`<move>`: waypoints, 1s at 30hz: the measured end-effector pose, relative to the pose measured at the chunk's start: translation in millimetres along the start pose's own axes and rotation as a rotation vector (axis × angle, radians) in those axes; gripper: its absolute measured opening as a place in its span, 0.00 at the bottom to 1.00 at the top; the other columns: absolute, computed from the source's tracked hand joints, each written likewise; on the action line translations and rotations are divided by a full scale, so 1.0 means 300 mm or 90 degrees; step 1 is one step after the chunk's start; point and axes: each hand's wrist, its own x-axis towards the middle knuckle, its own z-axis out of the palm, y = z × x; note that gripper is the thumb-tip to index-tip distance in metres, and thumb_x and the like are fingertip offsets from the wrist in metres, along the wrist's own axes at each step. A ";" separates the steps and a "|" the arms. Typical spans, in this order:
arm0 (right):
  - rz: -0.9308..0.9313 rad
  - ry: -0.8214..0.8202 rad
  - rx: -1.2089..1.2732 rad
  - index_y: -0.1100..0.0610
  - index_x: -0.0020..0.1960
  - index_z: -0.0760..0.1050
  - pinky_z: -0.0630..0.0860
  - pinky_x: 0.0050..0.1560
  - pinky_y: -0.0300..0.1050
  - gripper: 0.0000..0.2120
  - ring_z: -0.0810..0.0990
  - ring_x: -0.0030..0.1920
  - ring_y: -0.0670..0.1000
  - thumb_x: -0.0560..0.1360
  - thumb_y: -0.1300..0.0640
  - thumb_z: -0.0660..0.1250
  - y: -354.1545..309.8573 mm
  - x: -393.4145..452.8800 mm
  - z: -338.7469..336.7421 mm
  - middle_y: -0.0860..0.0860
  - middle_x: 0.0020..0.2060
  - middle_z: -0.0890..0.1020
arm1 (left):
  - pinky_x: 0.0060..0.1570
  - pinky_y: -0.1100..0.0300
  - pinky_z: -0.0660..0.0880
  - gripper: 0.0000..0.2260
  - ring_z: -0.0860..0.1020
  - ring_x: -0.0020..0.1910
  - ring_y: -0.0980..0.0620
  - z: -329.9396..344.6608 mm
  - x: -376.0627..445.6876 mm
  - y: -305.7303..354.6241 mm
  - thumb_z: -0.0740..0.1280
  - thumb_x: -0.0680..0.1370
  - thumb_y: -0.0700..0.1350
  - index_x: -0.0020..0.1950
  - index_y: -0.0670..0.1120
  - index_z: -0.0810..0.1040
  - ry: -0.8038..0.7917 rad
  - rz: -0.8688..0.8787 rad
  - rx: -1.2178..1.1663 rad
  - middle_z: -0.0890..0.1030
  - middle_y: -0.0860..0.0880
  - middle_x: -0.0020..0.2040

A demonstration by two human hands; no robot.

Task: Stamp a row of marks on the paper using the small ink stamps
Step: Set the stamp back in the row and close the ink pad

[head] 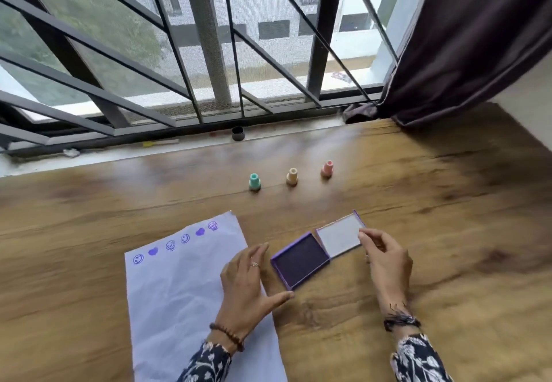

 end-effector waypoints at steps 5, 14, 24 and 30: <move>-0.004 0.000 -0.102 0.58 0.58 0.75 0.70 0.55 0.46 0.18 0.77 0.52 0.57 0.69 0.59 0.71 0.016 0.007 -0.005 0.57 0.50 0.78 | 0.64 0.51 0.60 0.35 0.68 0.66 0.47 0.011 -0.005 0.000 0.71 0.62 0.65 0.65 0.51 0.70 0.013 0.002 0.020 0.71 0.50 0.67; -0.046 0.012 -0.042 0.56 0.54 0.75 0.72 0.53 0.46 0.14 0.79 0.51 0.59 0.70 0.63 0.69 0.003 -0.018 0.003 0.58 0.54 0.77 | 0.61 0.52 0.60 0.35 0.70 0.64 0.49 0.018 -0.007 0.004 0.61 0.61 0.69 0.62 0.52 0.72 0.051 0.015 -0.001 0.73 0.50 0.64; -0.516 0.000 -0.215 0.52 0.50 0.74 0.73 0.37 0.36 0.05 0.80 0.37 0.48 0.75 0.58 0.63 -0.014 -0.280 0.037 0.49 0.40 0.82 | 0.63 0.52 0.59 0.33 0.68 0.65 0.49 0.022 -0.011 0.000 0.66 0.62 0.65 0.64 0.51 0.71 0.053 0.029 -0.005 0.72 0.50 0.65; -0.549 -0.155 -0.339 0.53 0.48 0.79 0.79 0.47 0.41 0.06 0.83 0.47 0.49 0.70 0.58 0.71 0.041 -0.343 0.075 0.49 0.45 0.84 | 0.62 0.53 0.58 0.31 0.69 0.65 0.48 0.032 -0.010 -0.011 0.70 0.65 0.61 0.63 0.49 0.70 0.065 0.046 -0.012 0.72 0.50 0.65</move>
